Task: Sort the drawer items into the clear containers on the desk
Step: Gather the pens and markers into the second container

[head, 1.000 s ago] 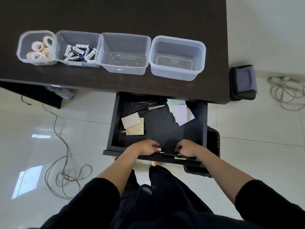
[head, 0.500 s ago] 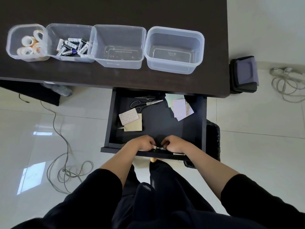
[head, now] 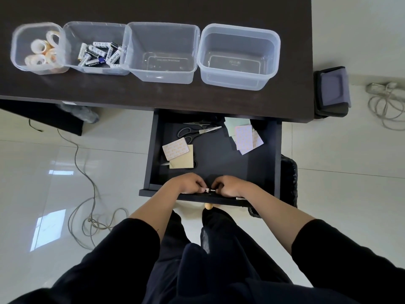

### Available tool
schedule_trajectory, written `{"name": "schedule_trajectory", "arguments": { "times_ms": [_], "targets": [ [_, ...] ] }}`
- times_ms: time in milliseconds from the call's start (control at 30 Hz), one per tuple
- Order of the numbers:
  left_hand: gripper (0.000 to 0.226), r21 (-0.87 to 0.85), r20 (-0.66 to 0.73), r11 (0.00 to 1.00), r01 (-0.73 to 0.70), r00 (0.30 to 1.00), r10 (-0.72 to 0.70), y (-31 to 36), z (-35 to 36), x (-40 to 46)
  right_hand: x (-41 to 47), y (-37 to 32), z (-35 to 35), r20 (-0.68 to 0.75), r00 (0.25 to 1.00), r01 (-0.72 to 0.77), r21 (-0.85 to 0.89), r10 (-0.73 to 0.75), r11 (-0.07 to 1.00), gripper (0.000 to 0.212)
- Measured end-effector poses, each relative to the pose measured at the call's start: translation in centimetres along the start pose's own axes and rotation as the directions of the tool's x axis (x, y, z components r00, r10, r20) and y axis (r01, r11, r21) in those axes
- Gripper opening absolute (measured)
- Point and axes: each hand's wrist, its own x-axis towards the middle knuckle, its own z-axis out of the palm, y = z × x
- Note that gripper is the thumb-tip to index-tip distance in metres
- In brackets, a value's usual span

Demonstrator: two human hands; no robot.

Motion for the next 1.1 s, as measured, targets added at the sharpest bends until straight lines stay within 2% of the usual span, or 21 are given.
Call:
{"name": "schedule_trajectory", "arguments": {
  "times_ms": [133,267,500,667,833,933,1100],
  "targets": [
    [0.021,-0.038,0.001,0.999,-0.002,1.0,0.002,-0.1,0.0,0.1,0.0,-0.2,0.0,0.013,1.0,-0.022,-0.008,0.022,1.0,0.026],
    [0.021,-0.084,0.0,0.996,-0.007,1.0,0.007,-0.1,0.0,0.1,0.0,-0.8,0.0,0.019,0.998,-0.065,-0.086,0.067,0.994,0.023],
    [0.023,-0.092,-0.078,0.994,-0.058,0.996,0.051,-0.2,0.0,-0.5,-0.3,-0.6,0.0,-0.022,0.999,-0.037,-0.004,0.037,0.999,0.019],
    [0.025,-0.157,-0.181,0.979,-0.131,0.978,0.102,-0.1,-0.2,-1.3,-1.0,-0.1,-0.3,-0.176,0.984,-0.011,0.133,0.035,0.991,0.017],
    [0.029,-0.335,-0.318,0.931,-0.142,0.947,0.03,0.0,-1.2,-2.4,-1.7,-0.4,-1.2,-0.368,0.93,0.064,0.216,0.02,0.974,0.01],
    [0.034,-0.407,-0.423,0.892,-0.199,0.906,0.009,-0.1,-2.8,-3.3,-2.1,-2.0,-2.0,-0.447,0.894,0.129,0.243,-0.007,0.962,0.011],
    [0.036,-0.429,-0.594,0.845,-0.319,0.804,0.002,-0.5,-7.2,-5.7,-2.1,-7.5,-3.6,-0.552,0.83,0.265,0.257,-0.084,0.929,0.011]
  ]
}}
